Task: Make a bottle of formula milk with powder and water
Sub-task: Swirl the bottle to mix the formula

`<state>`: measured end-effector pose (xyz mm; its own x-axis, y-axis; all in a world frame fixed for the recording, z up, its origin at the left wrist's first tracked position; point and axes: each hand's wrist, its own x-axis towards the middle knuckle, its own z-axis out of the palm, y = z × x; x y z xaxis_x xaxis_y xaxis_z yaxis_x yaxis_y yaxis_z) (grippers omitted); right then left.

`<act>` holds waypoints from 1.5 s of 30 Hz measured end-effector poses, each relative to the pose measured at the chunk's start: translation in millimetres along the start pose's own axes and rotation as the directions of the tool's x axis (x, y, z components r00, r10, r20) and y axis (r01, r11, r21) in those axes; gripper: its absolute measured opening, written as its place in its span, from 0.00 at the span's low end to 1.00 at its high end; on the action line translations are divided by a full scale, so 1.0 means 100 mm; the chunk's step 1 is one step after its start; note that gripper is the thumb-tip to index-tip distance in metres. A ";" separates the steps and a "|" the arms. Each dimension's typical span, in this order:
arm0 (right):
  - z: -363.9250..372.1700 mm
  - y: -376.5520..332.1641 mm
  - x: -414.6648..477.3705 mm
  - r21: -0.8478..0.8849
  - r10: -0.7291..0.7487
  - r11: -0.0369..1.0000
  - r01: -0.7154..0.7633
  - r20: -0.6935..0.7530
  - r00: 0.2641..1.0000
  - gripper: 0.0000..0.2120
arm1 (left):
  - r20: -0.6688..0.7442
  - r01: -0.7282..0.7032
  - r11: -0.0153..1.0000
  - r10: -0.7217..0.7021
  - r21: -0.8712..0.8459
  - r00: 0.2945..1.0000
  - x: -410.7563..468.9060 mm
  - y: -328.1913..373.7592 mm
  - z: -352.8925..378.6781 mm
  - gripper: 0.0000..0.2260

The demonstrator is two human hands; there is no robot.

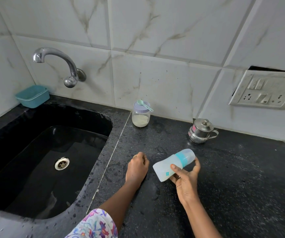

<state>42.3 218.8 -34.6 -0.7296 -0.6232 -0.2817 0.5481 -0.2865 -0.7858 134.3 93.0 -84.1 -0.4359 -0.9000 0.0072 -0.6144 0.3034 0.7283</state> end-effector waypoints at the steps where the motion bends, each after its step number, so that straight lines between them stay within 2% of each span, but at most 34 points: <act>1: 0.00 0.00 0.00 0.011 -0.004 1.000 0.004 -0.002 1.000 0.38 | 0.001 0.000 1.000 0.000 -0.003 1.000 0.00 0.00 0.00 0.04; 4: -0.01 0.02 0.04 0.113 -0.002 0.994 0.009 -0.067 0.998 0.34 | 0.002 -0.003 1.000 0.003 -0.004 1.000 0.00 0.01 0.00 0.04; 9: 0.00 0.00 0.01 0.004 0.001 1.000 -0.001 -0.013 1.000 0.38 | 0.000 0.002 1.000 -0.002 -0.010 1.000 0.00 0.00 0.00 0.04; 13: -0.01 0.04 0.05 0.110 0.006 0.994 0.003 -0.082 0.997 0.34 | -0.005 -0.003 1.000 0.003 -0.006 1.000 -0.01 0.01 -0.01 0.03; 17: -0.01 0.01 0.01 0.021 0.012 1.000 -0.012 -0.019 1.000 0.38 | -0.004 0.001 1.000 -0.001 -0.003 1.000 0.00 0.01 0.00 0.04; 22: -0.03 0.02 0.06 0.109 0.018 0.994 -0.011 -0.063 0.998 0.36 | -0.004 0.003 1.000 -0.003 0.005 1.000 -0.01 0.01 0.00 0.04; 26: -0.03 0.00 0.03 -0.004 0.013 1.000 -0.013 -0.008 1.000 0.39 | 0.002 0.007 1.000 -0.007 -0.001 1.000 -0.01 0.01 0.00 0.04; 30: -0.06 0.03 0.07 0.091 0.013 0.996 -0.006 -0.071 0.997 0.36 | 0.003 0.012 1.000 -0.012 -0.008 1.000 -0.01 0.01 0.00 0.03; 34: -0.06 0.02 0.04 0.016 0.014 1.000 -0.014 -0.012 1.000 0.38 | 0.000 0.009 1.000 -0.009 -0.004 1.000 0.00 0.00 0.00 0.04; 38: -0.07 0.02 0.08 0.109 0.015 0.994 -0.007 -0.070 0.997 0.35 | -0.001 0.006 1.000 -0.006 -0.006 1.000 0.00 0.00 0.01 0.04; 42: -0.05 0.00 0.04 0.024 0.025 0.999 -0.024 -0.014 1.000 0.41 | -0.006 0.005 1.000 -0.005 -0.009 1.000 0.00 -0.01 0.01 0.04; 45: -0.07 0.02 0.06 0.087 0.019 0.996 -0.015 -0.052 0.998 0.39 | -0.003 0.007 1.000 -0.007 -0.012 1.000 -0.01 0.00 0.00 0.04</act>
<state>35.6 219.8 -41.8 -0.7392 -0.5899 -0.3250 0.5922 -0.3396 -0.7307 134.4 93.7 -84.4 -0.4296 -0.9030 0.0044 -0.6095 0.2935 0.7364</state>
